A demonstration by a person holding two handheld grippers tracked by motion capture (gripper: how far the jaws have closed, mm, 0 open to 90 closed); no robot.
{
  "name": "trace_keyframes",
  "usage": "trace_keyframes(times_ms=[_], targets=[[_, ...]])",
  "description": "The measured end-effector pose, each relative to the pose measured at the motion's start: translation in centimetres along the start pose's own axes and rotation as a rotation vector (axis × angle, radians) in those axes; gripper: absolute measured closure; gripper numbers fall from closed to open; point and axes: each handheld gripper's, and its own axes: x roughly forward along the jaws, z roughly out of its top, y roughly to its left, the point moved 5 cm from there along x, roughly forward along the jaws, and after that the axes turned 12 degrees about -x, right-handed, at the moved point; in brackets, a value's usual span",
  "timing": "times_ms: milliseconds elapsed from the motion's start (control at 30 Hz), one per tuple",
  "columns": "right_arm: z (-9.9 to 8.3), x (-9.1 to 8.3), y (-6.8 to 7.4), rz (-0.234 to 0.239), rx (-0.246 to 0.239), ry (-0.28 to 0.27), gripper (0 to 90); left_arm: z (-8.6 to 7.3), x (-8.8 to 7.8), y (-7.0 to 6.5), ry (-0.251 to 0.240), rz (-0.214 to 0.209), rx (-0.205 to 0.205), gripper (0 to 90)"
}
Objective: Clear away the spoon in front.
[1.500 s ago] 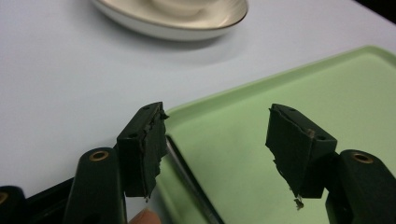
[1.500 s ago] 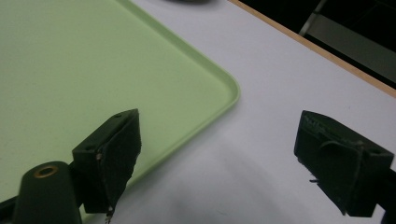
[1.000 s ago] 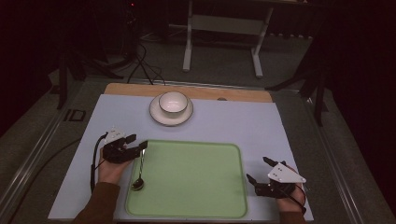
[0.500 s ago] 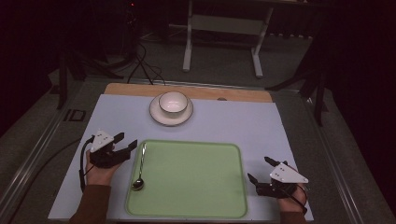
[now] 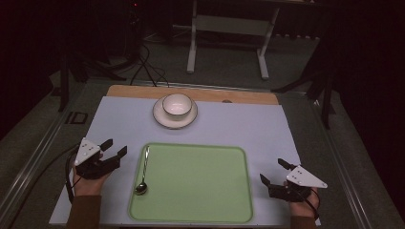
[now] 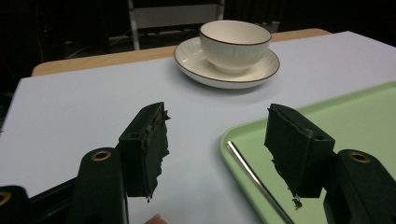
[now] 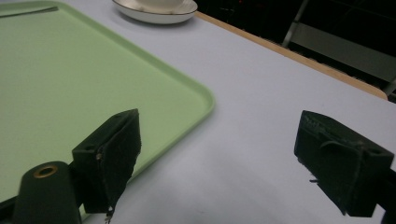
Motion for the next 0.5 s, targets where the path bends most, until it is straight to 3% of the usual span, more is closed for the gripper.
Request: trace_keyframes(times_ms=[500], targets=[[-0.4, -1.1, -1.4, -0.039, 0.082, -0.046, 14.4, -0.3, -2.0, 2.2, -0.049, 0.056, -0.051, 38.7]])
